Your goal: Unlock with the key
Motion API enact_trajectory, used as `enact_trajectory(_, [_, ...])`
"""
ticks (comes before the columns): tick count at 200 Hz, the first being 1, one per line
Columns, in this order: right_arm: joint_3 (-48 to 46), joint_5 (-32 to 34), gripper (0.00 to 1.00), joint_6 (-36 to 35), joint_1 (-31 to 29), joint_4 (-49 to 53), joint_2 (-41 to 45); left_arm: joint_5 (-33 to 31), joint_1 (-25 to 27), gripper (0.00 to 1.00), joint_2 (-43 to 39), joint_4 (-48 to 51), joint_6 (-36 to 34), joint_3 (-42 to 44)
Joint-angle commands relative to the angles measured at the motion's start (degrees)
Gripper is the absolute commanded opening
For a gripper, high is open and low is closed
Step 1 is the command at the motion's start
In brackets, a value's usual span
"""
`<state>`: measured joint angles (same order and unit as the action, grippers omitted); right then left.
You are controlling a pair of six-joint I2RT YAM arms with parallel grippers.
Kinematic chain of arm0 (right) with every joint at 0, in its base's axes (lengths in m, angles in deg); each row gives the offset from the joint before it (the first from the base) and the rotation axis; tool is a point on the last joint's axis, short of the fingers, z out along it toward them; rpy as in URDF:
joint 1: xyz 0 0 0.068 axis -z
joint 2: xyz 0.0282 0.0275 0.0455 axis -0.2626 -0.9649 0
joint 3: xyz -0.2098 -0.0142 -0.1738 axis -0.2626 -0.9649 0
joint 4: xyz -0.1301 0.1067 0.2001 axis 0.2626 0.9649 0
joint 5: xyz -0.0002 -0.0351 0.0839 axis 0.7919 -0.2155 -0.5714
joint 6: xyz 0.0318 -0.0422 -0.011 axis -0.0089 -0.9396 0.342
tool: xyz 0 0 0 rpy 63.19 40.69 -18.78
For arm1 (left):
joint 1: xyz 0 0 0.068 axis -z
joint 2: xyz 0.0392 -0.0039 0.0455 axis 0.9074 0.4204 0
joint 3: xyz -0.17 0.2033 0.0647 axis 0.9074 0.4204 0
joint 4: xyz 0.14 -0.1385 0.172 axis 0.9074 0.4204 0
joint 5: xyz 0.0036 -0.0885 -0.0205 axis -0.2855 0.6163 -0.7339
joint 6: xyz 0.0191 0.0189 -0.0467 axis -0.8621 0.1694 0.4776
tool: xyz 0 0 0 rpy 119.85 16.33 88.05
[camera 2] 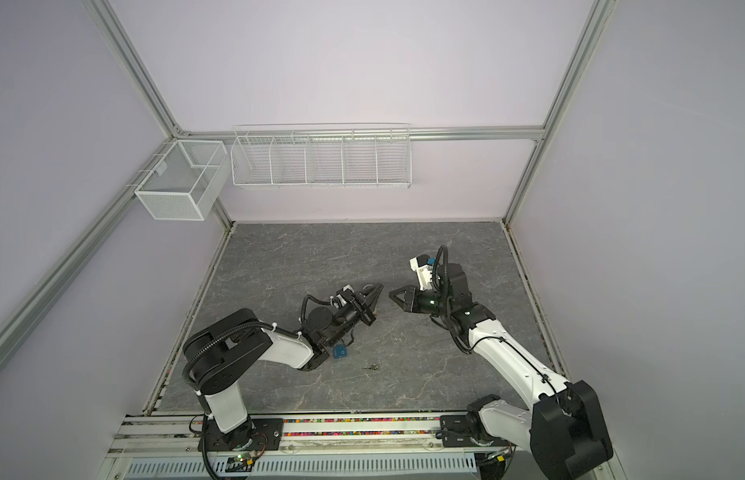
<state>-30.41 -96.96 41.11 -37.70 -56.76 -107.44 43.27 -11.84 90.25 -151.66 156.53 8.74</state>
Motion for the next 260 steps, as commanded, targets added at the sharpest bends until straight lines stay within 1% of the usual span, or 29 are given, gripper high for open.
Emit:
enact_trajectory(1, [2.2, 5.4, 0.24, -6.3, 0.3, 7.2, 2.8, 3.2, -1.1, 0.05, -1.2, -1.5, -0.9, 2.3])
enact_trajectory(8, [2.6, 7.5, 0.28, -7.7, 0.3, 9.4, 3.4, 4.8, -1.7, 0.06, -1.5, -1.5, -2.4, 2.7])
enact_trajectory(19, [3.0, 12.4, 0.41, -9.0, 0.3, 13.0, 4.3, 9.0, -3.4, 0.1, -2.1, -0.8, -5.6, 3.1])
enact_trajectory(32, [4.2, 19.0, 0.44, -11.0, 0.0, 17.7, 3.2, 15.4, -5.8, 0.18, -3.2, 3.7, -9.7, 3.8])
enact_trajectory(42, [6.5, 24.6, 0.48, -12.2, -0.3, 22.3, -0.4, 19.6, -7.0, 0.24, -5.1, 10.6, -15.2, 4.5])
enact_trajectory(53, [7.8, 27.3, 0.5, -13.2, -0.3, 23.6, -4.3, 20.2, -7.6, 0.26, -8.8, 20.5, -21.9, 5.9])
enact_trajectory(61, [9.7, 29.3, 0.54, -13.9, -0.2, 23.6, -7.9, 20.4, -8.1, 0.28, -12.6, 31.1, -28.2, 5.8])
enact_trajectory(69, [10.8, 30.5, 0.61, -14.8, -0.2, 23.0, -11.5, 18.9, -8.2, 0.29, -17.7, 45.1, -35.9, 4.0])
enact_trajectory(74, [12.0, 31.6, 0.63, -15.6, -0.1, 23.0, -14.0, 16.9, -8.0, 0.31, -21.1, 56.0, -41.3, 1.7])
enact_trajectory(78, [13.1, 32.5, 0.63, -16.3, -0.1, 23.2, -16.1, 14.3, -7.7, 0.32, -23.8, 65.5, -46.3, -0.8])
enact_trajectory(80, [13.7, 32.8, 0.63, -16.7, -0.1, 23.3, -17.1, 12.6, -7.4, 0.32, -25.1, 68.6, -48.6, -2.2])
enact_trajectory(82, [14.3, 32.9, 0.62, -17.0, -0.1, 23.2, -18.1, 10.7, -7.2, 0.33, -26.3, 74.7, -50.8, -3.6])
enact_trajectory(83, [14.5, 33.0, 0.62, -17.2, -0.2, 23.2, -18.6, 9.7, -6.9, 0.34, -26.8, 76.1, -50.8, -4.3])
enact_trajectory(88, [15.9, 32.9, 0.6, -18.4, -0.1, 22.9, -21.0, 4.7, -6.1, 0.36, -29.2, 87.3, -55.1, -7.8])
enact_trajectory(95, [17.7, 32.9, 0.56, -19.2, -0.1, 22.7, -24.0, -0.5, -5.3, 0.4, -31.7, 96.6, -60.1, -11.5])
enact_trajectory(104, [19.4, 33.4, 0.54, -19.8, -0.2, 21.9, -27.0, -3.3, -5.3, 0.42, -34.1, 102.5, -63.0, -14.0])
enact_trajectory(116, [21.7, 35.5, 0.53, -20.4, -0.1, 21.7, -30.5, -5.2, -5.4, 0.43, -36.7, 104.7, -65.7, -14.9])
enact_trajectory(139, [26.4, 35.9, 0.53, -22.5, -0.1, 22.8, -36.9, -4.5, -5.5, 0.43, -38.6, 105.8, -67.1, -15.2])
enact_trajectory(155, [28.0, 33.5, 0.5, -23.2, 0.2, 22.2, -40.2, -3.9, -5.5, 0.43, -39.4, 104.5, -66.7, -14.2])
enact_trajectory(168, [27.8, 32.2, 0.49, -22.7, 0.7, 20.3, -41.4, -4.0, -5.5, 0.43, -40.5, 103.0, -66.2, -13.2])
enact_trajectory(176, [27.7, 30.3, 0.49, -22.6, 1.3, 19.2, -42.2, -4.1, -5.5, 0.43, -41.3, 102.7, -66.1, -12.7])
enact_trajectory(214, [27.2, 22.6, 0.44, -21.2, 3.2, 15.6, -45.5, -6.8, -5.6, 0.43, -45.4, 103.7, -65.9, -11.2])
enact_trajectory(251, [25.8, 18.6, 0.43, -19.8, 3.2, 10.3, -46.5, -6.7, -5.7, 0.43, -47.1, 103.2, -65.2, -10.1])
enact_trajectory(260, [26.1, 17.8, 0.4, -19.7, 3.4, 10.0, -47.1, -6.7, -5.7, 0.43, -47.3, 103.0, -65.0, -9.9])
